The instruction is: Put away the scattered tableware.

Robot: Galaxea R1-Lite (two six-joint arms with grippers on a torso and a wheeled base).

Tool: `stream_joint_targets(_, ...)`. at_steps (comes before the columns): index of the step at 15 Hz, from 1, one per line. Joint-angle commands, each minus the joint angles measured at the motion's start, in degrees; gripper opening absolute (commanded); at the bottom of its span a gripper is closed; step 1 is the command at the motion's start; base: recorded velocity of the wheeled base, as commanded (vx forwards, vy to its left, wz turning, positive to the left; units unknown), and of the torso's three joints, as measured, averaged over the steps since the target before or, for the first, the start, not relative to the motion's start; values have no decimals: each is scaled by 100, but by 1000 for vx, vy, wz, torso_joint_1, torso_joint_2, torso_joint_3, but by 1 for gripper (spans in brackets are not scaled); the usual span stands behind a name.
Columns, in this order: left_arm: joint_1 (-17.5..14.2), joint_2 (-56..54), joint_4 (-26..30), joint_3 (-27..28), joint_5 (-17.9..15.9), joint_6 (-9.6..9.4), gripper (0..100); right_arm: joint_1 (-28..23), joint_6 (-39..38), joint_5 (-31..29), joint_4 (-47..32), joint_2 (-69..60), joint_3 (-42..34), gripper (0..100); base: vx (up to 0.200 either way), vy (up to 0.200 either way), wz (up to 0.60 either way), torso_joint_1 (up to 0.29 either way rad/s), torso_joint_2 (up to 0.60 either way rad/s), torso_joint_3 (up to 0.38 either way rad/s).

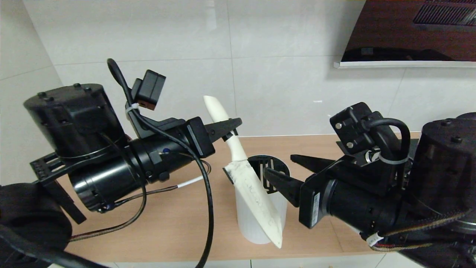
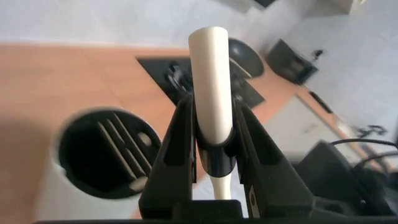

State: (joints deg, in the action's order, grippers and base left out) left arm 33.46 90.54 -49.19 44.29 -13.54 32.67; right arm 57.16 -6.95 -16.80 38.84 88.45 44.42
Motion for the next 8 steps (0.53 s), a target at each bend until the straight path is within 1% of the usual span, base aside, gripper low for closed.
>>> stream_joint_targets(1, -244, -274, -3, 36, 1, -112, 0, -197, 62, 1, -8, -65, 5, 100, 0, 0, 0, 0, 0, 0)
stream_joint_targets(2, -402, -318, -3, 89, 1, -217, 0, -276, 168, 1, -8, -48, -4, 100, 0, 0, 0, 0, 0, 0)
stream_joint_targets(3, -490, -335, -12, 98, 1, -349, 0, -302, 194, 1, -8, -30, -13, 100, 0, 0, 0, 0, 0, 0)
stream_joint_targets(4, -648, -353, -12, 89, -17, -701, 0, -302, 194, 1, -8, -21, -13, 100, 0, 0, 0, 0, 0, 0)
stream_joint_targets(5, -710, -353, -73, 71, -26, -982, 0, -302, 194, 1, -8, -21, -13, 100, 0, 0, 0, 0, 0, 0)
stream_joint_targets(6, -718, -318, -249, 54, -26, -1140, 0, -302, 194, 1, 1, -21, -13, 100, 0, 0, 0, 0, 0, 0)
stream_joint_targets(7, -718, -256, -609, -34, -43, -1298, 0, -311, 194, 1, 1, -30, -4, 100, 0, 0, 0, 0, 0, 0)
stream_joint_targets(8, -718, -159, -1031, -96, -78, -1536, 0, -302, 194, 1, 1, -30, -4, 100, 0, 0, 0, 0, 0, 0)
